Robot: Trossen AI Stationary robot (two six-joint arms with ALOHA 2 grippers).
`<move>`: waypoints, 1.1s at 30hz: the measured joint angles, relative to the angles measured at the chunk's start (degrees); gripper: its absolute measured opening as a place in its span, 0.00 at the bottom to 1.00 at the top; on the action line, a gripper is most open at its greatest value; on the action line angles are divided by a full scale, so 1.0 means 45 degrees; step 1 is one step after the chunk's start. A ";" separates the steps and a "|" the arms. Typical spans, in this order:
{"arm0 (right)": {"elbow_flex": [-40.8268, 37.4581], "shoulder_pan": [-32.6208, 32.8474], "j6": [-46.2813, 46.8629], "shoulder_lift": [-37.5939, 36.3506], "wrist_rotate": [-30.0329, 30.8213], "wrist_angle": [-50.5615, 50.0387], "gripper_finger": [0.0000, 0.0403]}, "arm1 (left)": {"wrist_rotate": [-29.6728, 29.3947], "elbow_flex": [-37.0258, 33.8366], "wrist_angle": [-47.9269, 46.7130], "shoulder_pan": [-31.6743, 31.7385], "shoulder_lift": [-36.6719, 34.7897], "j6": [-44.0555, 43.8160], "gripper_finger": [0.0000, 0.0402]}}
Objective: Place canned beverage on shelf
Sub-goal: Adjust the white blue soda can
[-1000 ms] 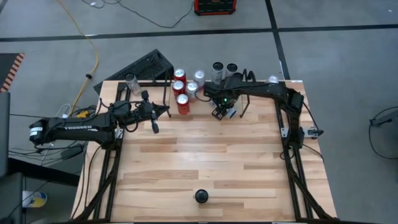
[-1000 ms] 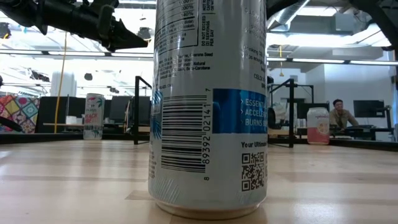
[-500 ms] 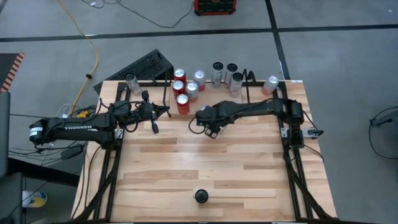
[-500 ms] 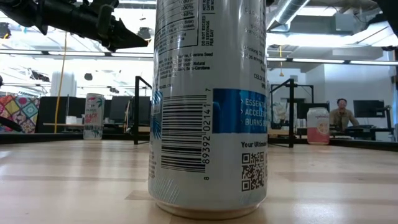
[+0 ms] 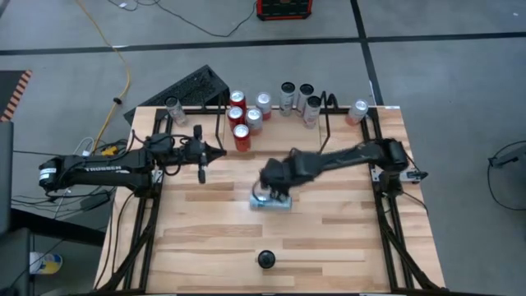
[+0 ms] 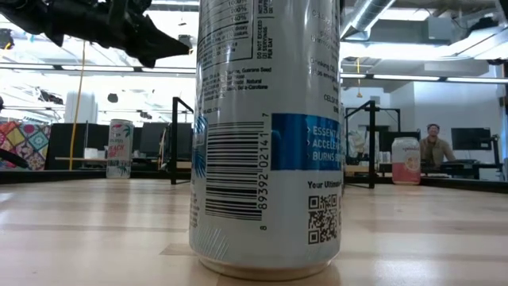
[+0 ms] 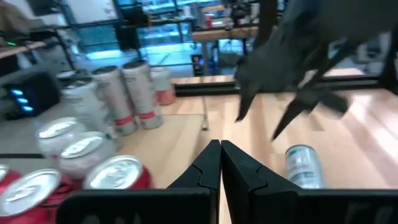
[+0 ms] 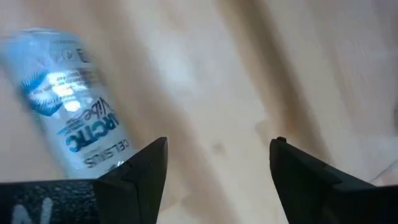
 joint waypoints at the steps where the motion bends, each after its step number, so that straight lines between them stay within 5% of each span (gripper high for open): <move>1: -0.0005 0.0347 -0.0033 -0.0336 -0.0034 -0.0086 0.65 | 0.0237 0.0002 -0.0099 -0.0001 0.0001 -0.0081 0.00; 14: 0.0000 0.5144 0.6134 -0.1813 -0.0334 0.0319 0.65 | 0.3339 0.0003 -0.1166 -0.0966 0.0005 -0.1870 0.00; 20: 0.0000 0.7247 0.7767 -0.1298 0.0815 0.3225 0.65 | 0.4097 0.0003 -0.0540 -0.2592 0.0000 -0.3049 0.00; 25: 0.0005 0.8295 0.7658 -0.0577 0.1073 0.5584 0.65 | 0.3483 0.0003 -0.0565 -0.4372 0.0000 -0.3333 0.00; 30: 0.0000 0.8816 0.8367 0.0162 0.0818 0.4524 0.65 | 0.1701 0.0003 -0.0587 -0.5725 0.0009 -0.3332 0.00; 33: 0.0000 0.8786 0.6935 0.0444 0.0241 0.3808 0.65 | 0.0871 0.0003 -0.0577 -0.6190 0.0010 -0.3330 0.00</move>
